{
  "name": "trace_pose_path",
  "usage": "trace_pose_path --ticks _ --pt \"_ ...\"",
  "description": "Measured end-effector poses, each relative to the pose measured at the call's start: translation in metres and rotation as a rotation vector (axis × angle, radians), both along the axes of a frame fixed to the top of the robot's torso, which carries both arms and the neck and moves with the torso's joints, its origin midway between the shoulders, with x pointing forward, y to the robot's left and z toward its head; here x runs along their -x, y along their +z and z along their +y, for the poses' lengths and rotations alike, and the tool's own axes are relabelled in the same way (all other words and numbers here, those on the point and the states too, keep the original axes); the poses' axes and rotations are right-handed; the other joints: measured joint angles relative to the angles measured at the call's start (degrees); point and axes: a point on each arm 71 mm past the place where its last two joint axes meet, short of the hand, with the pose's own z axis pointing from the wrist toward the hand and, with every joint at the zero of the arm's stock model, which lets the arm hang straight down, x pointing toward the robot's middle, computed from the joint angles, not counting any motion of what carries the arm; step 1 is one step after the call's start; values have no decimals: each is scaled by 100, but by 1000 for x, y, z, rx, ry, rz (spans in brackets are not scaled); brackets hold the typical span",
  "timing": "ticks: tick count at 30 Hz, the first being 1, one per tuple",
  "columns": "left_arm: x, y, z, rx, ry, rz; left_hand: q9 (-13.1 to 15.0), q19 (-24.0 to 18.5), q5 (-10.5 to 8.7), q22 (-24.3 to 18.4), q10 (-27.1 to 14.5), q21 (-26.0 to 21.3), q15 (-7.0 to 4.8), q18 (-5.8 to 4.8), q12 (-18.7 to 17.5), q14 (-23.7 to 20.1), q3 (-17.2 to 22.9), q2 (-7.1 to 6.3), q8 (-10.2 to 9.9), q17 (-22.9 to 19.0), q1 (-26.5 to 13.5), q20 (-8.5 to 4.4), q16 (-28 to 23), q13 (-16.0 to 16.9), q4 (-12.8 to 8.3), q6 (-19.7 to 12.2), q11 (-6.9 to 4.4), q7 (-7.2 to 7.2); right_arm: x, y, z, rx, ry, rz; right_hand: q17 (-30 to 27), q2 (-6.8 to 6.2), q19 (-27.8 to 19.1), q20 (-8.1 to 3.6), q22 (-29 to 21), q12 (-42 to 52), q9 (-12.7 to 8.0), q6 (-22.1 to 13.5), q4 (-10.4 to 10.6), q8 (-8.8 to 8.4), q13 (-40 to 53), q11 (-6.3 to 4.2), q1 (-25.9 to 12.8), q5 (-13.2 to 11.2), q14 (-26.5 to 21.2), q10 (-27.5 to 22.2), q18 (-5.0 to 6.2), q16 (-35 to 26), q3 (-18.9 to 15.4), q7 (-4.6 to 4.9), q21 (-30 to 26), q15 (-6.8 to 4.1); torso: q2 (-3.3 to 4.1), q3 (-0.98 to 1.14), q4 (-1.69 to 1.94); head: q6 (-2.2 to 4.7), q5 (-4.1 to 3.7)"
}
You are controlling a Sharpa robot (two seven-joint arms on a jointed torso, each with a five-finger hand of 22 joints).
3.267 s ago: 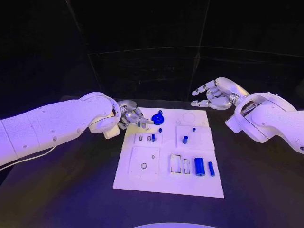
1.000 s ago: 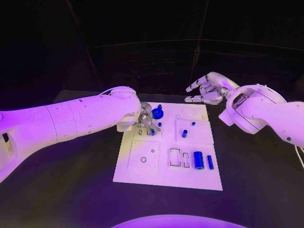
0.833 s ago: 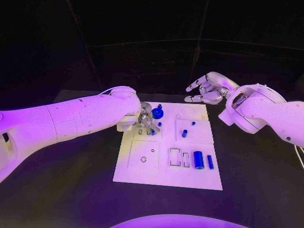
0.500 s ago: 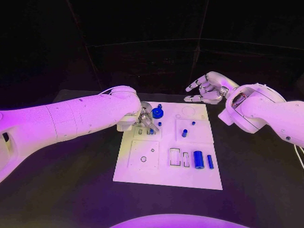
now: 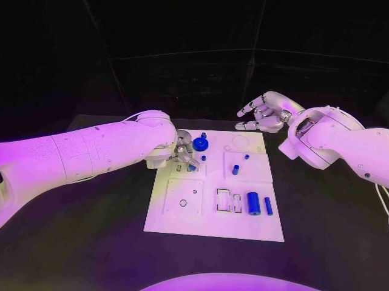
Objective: Assemble the parts on the task board
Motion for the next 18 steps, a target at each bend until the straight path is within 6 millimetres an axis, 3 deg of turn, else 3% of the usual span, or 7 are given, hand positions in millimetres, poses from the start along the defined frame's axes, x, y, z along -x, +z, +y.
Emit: trace_pose_path --ticks 2,7,18 --pt "1 0 4 10 11 1 107 0 0 7 29 0 0 0 0 0 630 -256 80 0 -267 0 0 -6 -78 7 29 7 0 0 0 0 0 1 0 0 0 0 -15 0 0 0 33 0 0 0 0 17 0 0 0 -5 -33 0 -27 0 -1 0 4 7 1" --pt "3 4 14 38 42 -4 243 0 -20 7 29 0 0 0 0 0 1204 -458 129 0 -616 0 0 -14 -208 9 29 9 -1 0 -1 2 -2 2 0 13 0 0 -31 0 0 0 103 28 -10 0 -77 18 -22 0 0 -5 -103 0 -35 -22 -4 4 15 26 7" --pt "8 9 23 84 87 -58 301 0 -47 -1 29 -30 0 0 0 0 1444 -512 164 0 -734 0 0 -58 -376 8 30 22 -1 -1 -4 3 -8 5 -1 13 0 0 -38 0 0 0 123 28 -9 0 -77 17 -22 0 0 -4 -123 0 -35 -22 -5 15 36 32 -27"
